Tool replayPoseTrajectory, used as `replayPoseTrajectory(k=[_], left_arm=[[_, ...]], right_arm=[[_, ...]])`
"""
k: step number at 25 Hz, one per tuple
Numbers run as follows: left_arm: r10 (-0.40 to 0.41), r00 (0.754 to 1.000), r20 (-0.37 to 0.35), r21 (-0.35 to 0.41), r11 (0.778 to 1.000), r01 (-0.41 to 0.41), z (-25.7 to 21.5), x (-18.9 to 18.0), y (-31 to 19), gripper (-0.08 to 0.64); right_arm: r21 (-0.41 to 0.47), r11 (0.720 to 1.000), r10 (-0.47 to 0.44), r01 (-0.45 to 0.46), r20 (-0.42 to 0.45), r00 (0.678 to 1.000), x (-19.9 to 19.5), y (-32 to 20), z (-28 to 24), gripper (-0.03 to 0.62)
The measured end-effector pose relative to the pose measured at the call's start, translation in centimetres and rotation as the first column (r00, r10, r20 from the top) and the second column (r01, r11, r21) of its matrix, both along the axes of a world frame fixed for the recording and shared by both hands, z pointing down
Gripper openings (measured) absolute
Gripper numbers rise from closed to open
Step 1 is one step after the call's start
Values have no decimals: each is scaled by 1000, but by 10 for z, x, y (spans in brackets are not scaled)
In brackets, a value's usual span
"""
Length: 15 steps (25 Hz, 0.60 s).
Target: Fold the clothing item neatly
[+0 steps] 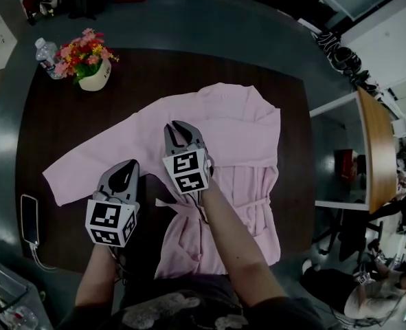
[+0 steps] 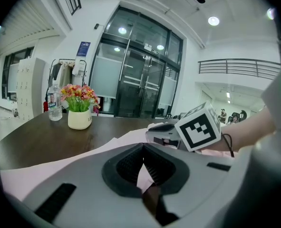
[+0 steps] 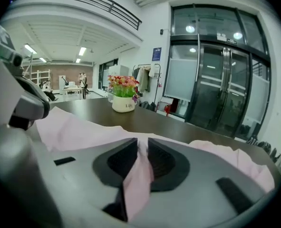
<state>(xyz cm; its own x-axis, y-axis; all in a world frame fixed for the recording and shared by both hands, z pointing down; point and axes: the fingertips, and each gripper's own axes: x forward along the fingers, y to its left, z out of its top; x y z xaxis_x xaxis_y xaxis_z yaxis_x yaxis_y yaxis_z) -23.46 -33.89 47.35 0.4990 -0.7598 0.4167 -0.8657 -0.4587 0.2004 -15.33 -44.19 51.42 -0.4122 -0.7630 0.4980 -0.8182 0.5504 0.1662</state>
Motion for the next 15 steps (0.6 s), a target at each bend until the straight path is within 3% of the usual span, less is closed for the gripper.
replayPoseTrajectory(k=[2,3,7,11,15], left_arm=[[-4,1000,1,0,1000,4,1,-2,1,9],[-6,1000,0,0,1000,6,1,-3,1,9],[-19,1000,4,15,1000,19,-3,-7,1,9],[-39,999,12,47,998,38,-17,-9,10,9],[-69,997,34,91,994,66,-37,-11,38,9]], right_arm=[[25,1000,-14,13,37,999,-4,4,-6,117],[33,999,-13,11,56,998,-5,6,-11,127],[100,994,32,-45,134,990,8,24,-47,129],[199,970,95,-142,231,968,40,58,-97,129],[224,961,85,-160,313,946,58,105,-131,127]])
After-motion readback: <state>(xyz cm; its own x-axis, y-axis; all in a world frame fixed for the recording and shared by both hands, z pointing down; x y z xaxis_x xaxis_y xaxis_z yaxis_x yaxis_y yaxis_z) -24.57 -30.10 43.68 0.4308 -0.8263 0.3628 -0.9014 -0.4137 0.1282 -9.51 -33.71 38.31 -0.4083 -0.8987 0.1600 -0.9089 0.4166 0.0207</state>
